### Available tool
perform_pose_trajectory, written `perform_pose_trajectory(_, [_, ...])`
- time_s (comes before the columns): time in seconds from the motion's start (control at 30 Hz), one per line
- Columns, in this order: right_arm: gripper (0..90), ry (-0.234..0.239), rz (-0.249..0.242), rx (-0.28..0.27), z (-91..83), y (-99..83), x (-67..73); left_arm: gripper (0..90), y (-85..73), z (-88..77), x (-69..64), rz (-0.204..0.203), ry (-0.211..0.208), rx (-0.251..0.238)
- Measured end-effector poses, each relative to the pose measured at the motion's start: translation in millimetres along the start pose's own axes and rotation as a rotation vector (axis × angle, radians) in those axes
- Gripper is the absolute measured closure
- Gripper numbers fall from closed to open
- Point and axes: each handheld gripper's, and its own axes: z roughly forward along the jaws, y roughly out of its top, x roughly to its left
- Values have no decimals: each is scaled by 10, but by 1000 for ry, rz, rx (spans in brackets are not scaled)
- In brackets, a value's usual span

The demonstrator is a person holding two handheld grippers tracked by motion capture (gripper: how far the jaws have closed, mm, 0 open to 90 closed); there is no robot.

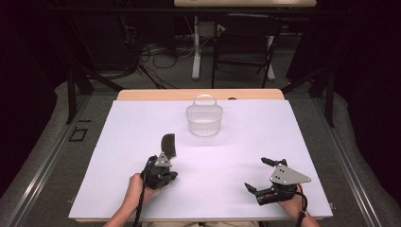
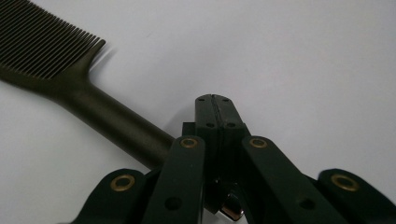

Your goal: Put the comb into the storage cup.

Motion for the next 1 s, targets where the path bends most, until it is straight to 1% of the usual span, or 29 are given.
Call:
perform_pose_trajectory(0.17, [4,0,-4,-4,-5,2,-3,900,-7,-24,23,-1,10,11])
perform_pose_trajectory(0.3, [4,1,-4,-3,-6,2,2,900,-28,-39,44,-10,15,15])
perform_pose_trajectory(0.33, [4,2,-3,-3,-6,2,1,900,-37,-48,53,-15,14,20])
perform_pose_trajectory(0.37, [4,1,-4,-3,-4,1,-1,900,-48,-52,60,-22,16,16])
perform_pose_trajectory(0.53, [4,1,-2,2,1,0,0,900,-84,-98,95,-30,25,22])
perform_pose_trajectory(0.57, [4,1,-2,2,2,0,1,900,-93,-104,100,-34,33,17])
perform_pose_trajectory(0.73, [4,7,-2,2,2,0,0,900,-123,-129,140,-49,41,19])
perform_pose_trajectory(0.9, [4,9,-2,2,4,-1,1,900,-126,-130,155,-52,54,24])
perform_pose_trajectory(0.97, [4,7,-2,0,5,-1,-1,900,-128,-134,171,-42,59,30])
perform_pose_trajectory(1.0, [4,8,0,1,7,-3,-2,900,-130,-132,171,-47,63,26])
